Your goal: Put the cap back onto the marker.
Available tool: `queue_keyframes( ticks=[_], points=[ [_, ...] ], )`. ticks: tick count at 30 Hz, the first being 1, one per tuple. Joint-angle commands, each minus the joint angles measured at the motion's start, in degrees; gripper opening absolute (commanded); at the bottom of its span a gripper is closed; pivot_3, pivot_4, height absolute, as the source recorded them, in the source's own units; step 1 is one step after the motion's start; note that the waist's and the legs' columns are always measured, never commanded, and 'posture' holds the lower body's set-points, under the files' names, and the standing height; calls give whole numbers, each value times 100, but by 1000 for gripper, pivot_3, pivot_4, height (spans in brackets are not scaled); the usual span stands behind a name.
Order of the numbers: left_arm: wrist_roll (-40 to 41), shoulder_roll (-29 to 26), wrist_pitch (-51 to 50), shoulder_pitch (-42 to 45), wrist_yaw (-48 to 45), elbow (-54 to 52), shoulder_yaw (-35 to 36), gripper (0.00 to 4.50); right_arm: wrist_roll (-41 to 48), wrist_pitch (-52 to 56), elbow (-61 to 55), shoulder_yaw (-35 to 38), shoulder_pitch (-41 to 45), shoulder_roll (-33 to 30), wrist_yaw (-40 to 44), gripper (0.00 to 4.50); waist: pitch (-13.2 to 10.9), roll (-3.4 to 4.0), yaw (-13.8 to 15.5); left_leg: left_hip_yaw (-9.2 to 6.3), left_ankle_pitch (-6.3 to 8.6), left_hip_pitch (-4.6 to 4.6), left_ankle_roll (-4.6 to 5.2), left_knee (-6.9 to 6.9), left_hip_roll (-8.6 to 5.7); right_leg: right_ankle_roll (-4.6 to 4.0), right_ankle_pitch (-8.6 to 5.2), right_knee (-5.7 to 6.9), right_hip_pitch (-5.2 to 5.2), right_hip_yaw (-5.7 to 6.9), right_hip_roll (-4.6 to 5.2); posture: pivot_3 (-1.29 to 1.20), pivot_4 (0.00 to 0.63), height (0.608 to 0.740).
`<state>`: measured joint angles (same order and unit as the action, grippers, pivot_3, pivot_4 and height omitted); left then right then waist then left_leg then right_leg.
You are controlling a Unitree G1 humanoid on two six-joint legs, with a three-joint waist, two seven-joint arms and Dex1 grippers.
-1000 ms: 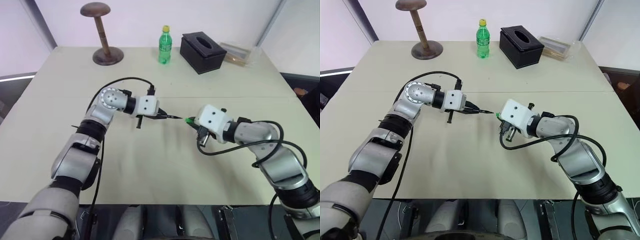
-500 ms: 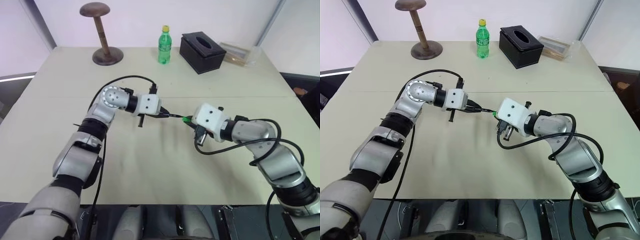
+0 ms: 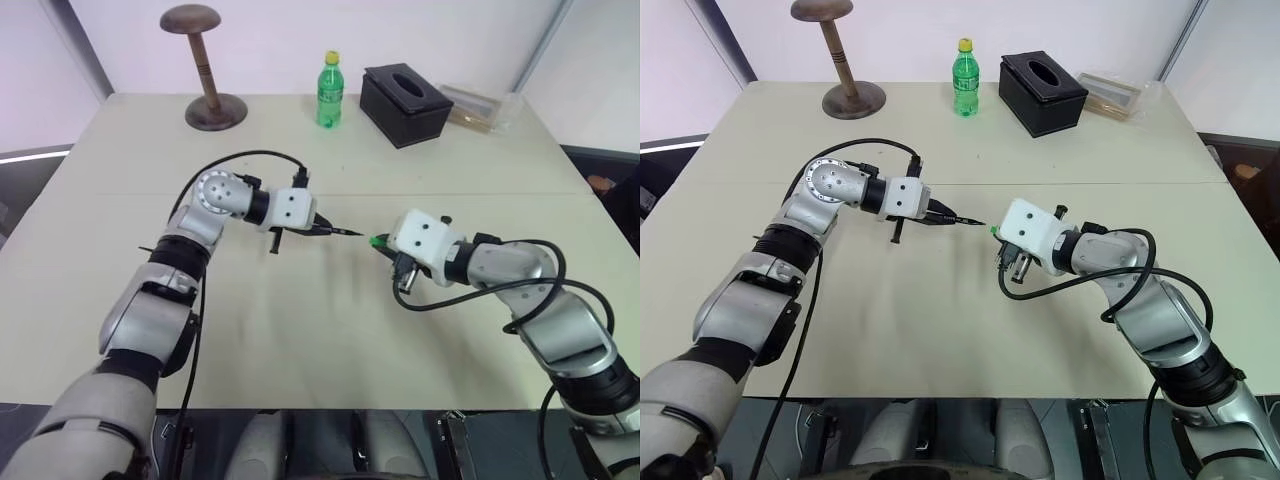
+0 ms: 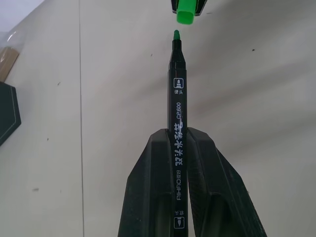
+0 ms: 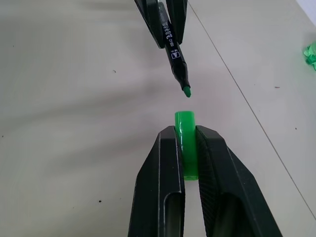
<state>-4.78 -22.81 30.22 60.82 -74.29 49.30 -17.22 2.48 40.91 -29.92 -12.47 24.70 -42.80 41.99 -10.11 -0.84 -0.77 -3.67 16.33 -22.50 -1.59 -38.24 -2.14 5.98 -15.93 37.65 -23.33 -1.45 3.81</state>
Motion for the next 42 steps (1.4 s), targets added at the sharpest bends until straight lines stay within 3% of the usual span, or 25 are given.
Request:
queue_keyframes(
  ticks=[1, 42],
  points=[
    [75, 6, -37, 186, -51, -246, 52, 0, 19, -69, -81, 232, 28, -44, -24, 33, 0, 0, 0, 0, 0, 0, 0, 0, 0, 0, 0, 0, 0, 0, 0, 0, 150, 740],
    [-28, 52, -38, 131, -78, -334, 9, 0, 146, 221, -410, 258, 70, -94, 25, 33, 0, 0, -1, 0, 0, 0, 0, 0, 1, 0, 0, 0, 0, 0, 0, 0, 150, 740]
  ],
)
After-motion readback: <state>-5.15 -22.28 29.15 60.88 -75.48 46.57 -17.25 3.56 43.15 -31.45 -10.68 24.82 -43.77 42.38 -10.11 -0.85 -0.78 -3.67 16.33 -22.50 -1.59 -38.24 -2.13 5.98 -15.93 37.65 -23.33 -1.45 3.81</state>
